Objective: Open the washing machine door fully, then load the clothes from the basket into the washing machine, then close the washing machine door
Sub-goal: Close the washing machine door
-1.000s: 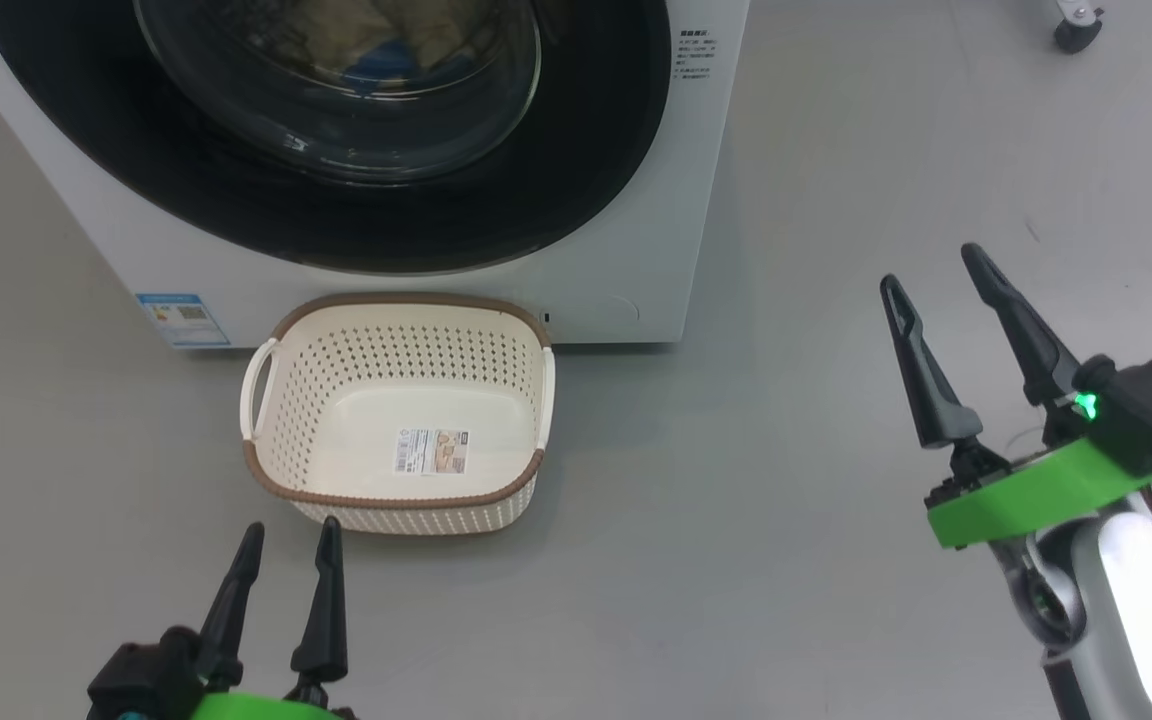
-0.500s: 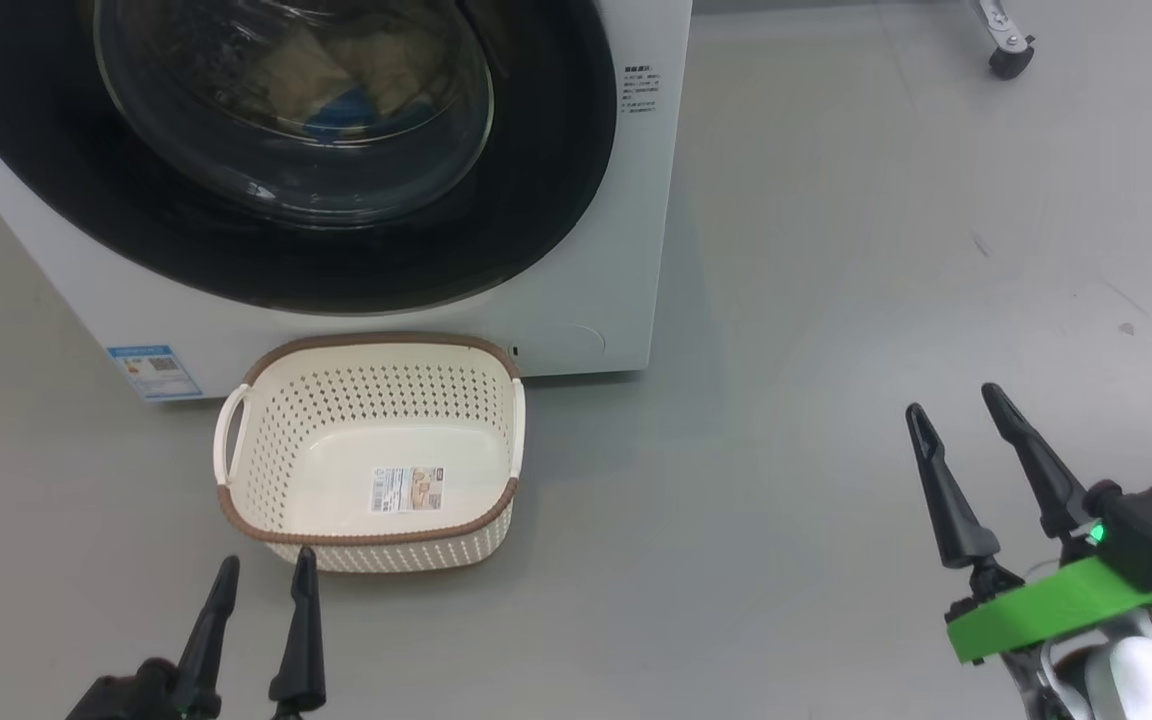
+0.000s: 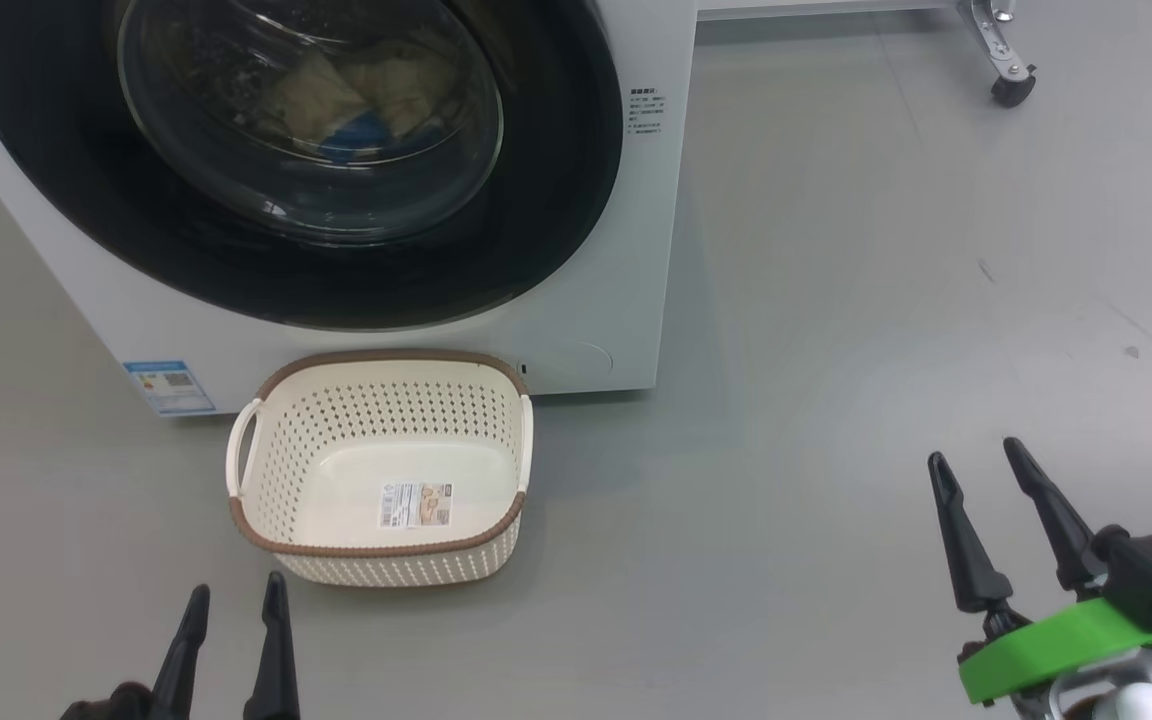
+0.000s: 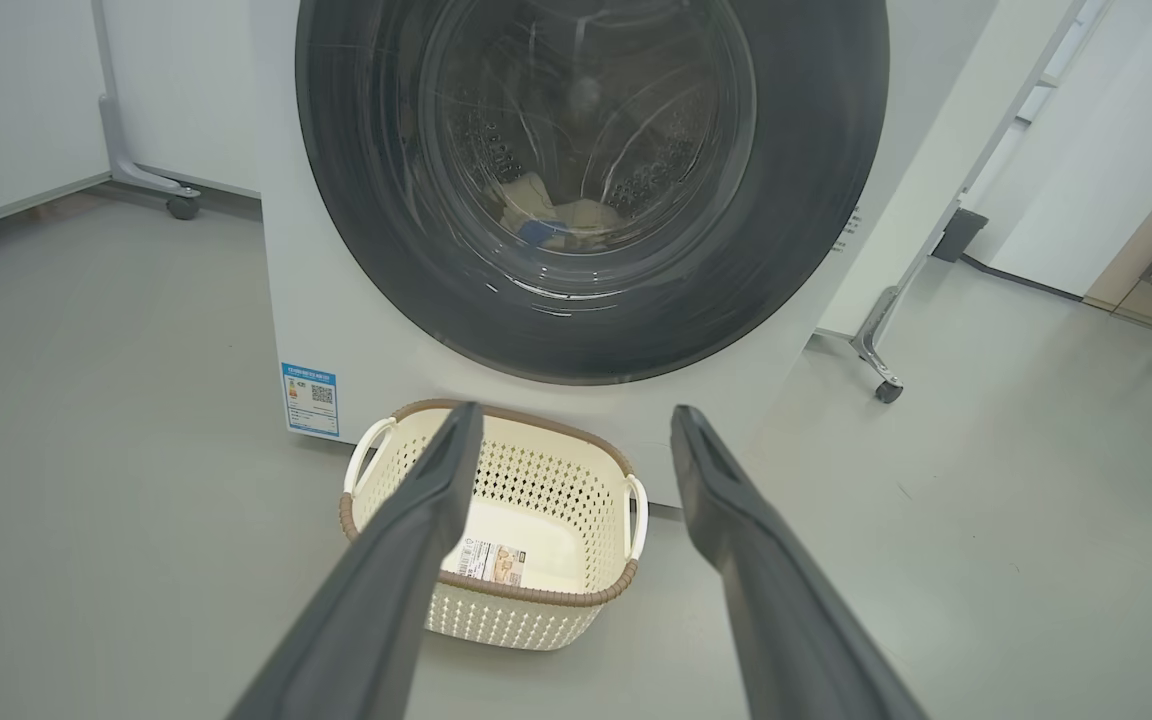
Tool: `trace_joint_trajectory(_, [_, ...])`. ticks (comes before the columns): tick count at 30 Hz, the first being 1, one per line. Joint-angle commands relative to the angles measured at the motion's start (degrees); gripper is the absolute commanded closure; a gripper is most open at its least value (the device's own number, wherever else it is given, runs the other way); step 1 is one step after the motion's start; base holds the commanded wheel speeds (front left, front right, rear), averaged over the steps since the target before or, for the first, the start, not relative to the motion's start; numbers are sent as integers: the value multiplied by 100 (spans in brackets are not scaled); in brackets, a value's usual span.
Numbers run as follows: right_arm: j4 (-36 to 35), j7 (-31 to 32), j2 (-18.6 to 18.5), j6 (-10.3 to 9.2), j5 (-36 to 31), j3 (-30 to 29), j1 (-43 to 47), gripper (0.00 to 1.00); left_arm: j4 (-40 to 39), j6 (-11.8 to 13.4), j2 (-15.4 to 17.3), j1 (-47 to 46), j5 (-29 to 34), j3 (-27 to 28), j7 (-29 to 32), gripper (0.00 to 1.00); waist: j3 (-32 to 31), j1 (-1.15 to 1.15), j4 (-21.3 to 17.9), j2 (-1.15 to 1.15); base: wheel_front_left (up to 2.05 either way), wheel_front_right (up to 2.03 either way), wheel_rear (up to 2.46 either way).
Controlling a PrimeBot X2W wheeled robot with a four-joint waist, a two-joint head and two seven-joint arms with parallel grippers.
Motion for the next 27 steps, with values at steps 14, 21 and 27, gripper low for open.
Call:
trace_joint_trajectory(14, [179, -14, 25, -21, -91, 118, 27, 0, -328, 2, -19, -10, 37, 268, -39, 0, -56, 0, 37, 0, 0, 0, 0])
trace_joint_trajectory(21, [264, -14, 38, -21, -98, 97, 44, 0, -374, 2, -25, 29, 32, 281, -39, 0, -64, 0, 42, 0, 0, 0, 0])
trace_joint_trajectory(27, [266, -14, 43, -21, -92, 100, 31, 0, -386, 2, -18, 36, 31, 272, -39, 0, -51, 0, 40, 0, 0, 0, 0])
